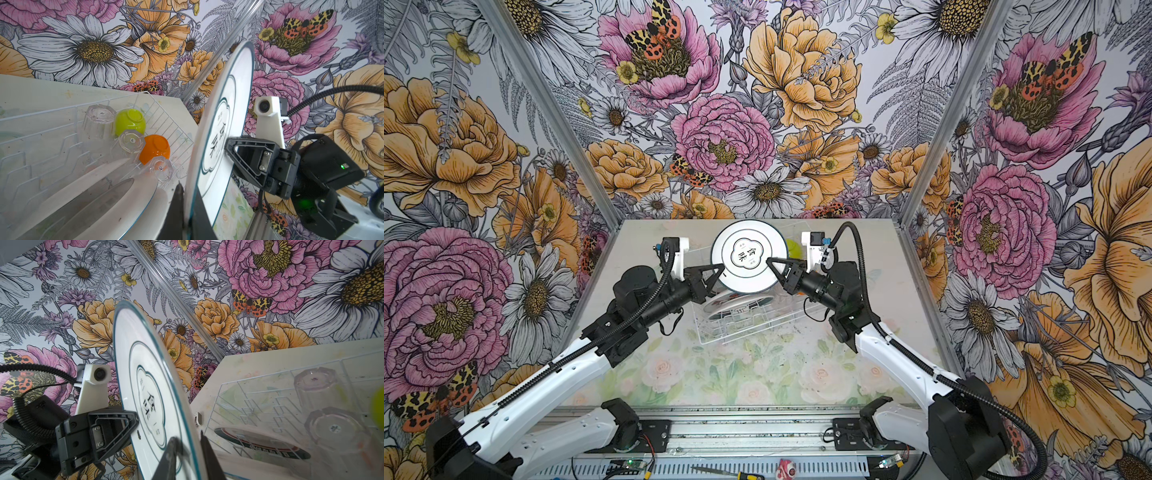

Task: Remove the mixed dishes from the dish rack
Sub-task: 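Raise the plate toward the right gripper and grasp its rim with the right gripper, then carry the plate away from the rack with the right gripper while the left gripper releases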

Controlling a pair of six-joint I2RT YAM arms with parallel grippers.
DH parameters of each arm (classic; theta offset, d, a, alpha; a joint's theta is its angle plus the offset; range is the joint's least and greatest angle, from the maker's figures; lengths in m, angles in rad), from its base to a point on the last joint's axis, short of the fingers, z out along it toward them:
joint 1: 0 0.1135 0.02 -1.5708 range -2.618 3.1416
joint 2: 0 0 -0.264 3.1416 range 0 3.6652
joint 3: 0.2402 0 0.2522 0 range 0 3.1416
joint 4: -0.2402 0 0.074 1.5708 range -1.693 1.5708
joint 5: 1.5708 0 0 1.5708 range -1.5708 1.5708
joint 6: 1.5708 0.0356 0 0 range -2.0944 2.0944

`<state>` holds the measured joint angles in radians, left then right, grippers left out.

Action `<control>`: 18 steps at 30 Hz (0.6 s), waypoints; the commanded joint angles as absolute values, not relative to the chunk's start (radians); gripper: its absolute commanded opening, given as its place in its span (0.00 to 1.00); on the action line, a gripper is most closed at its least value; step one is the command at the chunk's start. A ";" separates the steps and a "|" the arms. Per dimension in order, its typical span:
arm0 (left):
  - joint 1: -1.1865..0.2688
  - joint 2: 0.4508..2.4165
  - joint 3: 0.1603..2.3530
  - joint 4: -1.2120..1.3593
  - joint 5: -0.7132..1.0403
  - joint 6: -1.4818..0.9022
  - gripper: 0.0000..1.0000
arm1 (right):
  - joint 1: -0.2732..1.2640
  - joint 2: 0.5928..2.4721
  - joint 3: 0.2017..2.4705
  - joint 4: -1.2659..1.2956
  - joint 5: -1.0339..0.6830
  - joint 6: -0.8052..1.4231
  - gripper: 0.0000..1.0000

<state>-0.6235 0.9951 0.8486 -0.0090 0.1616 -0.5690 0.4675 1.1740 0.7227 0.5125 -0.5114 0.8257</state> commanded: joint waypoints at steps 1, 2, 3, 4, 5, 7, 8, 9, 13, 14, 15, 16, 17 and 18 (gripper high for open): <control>-0.612 1.016 0.882 0.053 0.232 -0.581 0.00 | 0.484 1.187 0.755 0.560 -0.508 0.840 0.10; -0.609 1.019 0.882 0.055 0.235 -0.583 0.00 | 0.483 1.187 0.755 0.560 -0.503 0.843 0.04; -0.608 1.019 0.882 0.057 0.235 -0.584 0.00 | 0.484 1.187 0.753 0.560 -0.500 0.843 0.02; -0.607 1.019 0.882 0.057 0.234 -0.584 0.00 | 0.484 1.185 0.752 0.557 -0.491 0.845 0.01; -0.607 1.019 0.882 0.055 0.233 -0.583 0.00 | 0.483 1.184 0.750 0.553 -0.480 0.846 0.00; -0.604 1.017 0.881 0.053 0.229 -0.581 0.02 | 0.485 1.183 0.744 0.552 -0.461 0.847 0.00; -0.605 1.014 0.880 0.050 0.227 -0.580 0.04 | 0.484 1.183 0.740 0.555 -0.456 0.847 0.00; -0.603 1.013 0.878 0.045 0.223 -0.580 0.09 | 0.483 1.182 0.738 0.557 -0.450 0.849 0.00; -0.603 0.992 0.863 0.034 0.185 -0.581 0.51 | 0.483 1.187 0.726 0.568 -0.428 0.862 0.00; -0.602 0.985 0.859 0.031 0.172 -0.580 0.62 | 0.483 1.187 0.722 0.575 -0.426 0.865 0.00; -0.601 0.979 0.855 0.028 0.162 -0.578 0.72 | 0.484 1.186 0.721 0.575 -0.423 0.868 0.00; -0.600 0.971 0.852 0.027 0.155 -0.577 0.83 | 0.484 1.185 0.719 0.574 -0.416 0.870 0.00; -0.600 0.965 0.849 0.024 0.147 -0.576 0.93 | 0.483 1.185 0.717 0.571 -0.406 0.875 0.00; -0.599 0.960 0.847 0.022 0.141 -0.577 0.98 | 0.484 1.186 0.715 0.571 -0.401 0.876 0.00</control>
<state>-0.5991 0.9913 0.8528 0.0223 0.1768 -0.5972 0.4824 1.1893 0.7174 0.5343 -0.4469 0.8745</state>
